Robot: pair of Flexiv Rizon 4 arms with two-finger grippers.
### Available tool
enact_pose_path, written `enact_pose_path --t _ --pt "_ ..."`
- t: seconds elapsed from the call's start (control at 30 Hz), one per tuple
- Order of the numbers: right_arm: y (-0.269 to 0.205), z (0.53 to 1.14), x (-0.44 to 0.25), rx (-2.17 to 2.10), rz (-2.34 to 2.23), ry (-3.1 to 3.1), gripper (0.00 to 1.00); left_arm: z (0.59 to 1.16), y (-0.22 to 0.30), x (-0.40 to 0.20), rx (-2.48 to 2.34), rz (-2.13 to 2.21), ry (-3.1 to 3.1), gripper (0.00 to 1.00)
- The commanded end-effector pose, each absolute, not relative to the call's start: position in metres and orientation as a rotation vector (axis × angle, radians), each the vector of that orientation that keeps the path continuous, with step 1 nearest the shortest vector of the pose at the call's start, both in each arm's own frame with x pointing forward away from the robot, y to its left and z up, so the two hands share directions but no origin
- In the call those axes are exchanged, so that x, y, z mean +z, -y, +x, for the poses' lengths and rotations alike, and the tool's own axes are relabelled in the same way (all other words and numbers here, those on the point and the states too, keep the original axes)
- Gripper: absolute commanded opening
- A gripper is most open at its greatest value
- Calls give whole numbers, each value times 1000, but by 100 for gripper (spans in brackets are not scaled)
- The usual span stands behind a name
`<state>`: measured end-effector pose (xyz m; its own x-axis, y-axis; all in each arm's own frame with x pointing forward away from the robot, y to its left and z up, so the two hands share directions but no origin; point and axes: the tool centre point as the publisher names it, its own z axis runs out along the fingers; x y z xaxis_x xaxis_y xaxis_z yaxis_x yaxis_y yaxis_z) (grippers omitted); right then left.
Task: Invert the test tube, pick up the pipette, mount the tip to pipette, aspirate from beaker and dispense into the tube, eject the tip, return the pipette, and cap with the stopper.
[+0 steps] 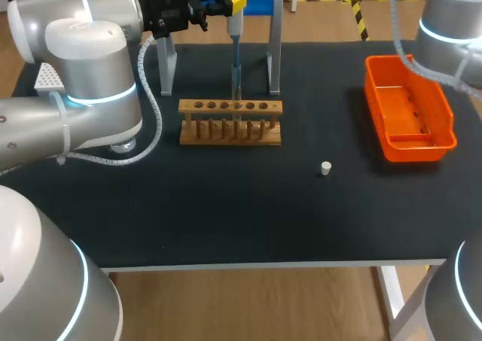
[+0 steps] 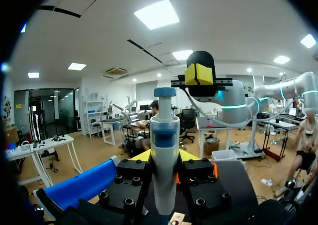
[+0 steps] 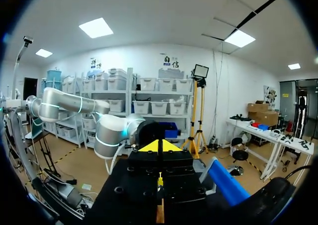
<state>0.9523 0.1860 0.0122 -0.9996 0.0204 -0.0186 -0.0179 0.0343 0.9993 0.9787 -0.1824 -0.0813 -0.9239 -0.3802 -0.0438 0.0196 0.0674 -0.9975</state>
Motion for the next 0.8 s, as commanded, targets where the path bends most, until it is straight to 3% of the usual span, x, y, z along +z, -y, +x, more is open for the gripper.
enact_pose_path --t 0.03,0.8 --pt "-197 972 16 2193 -66 -2286 0 979 184 -82 -1931 -364 -2047 0" --pt "-243 991 11 2188 -153 -2419 0 979 184 -82 -1931 -364 -2047 0"
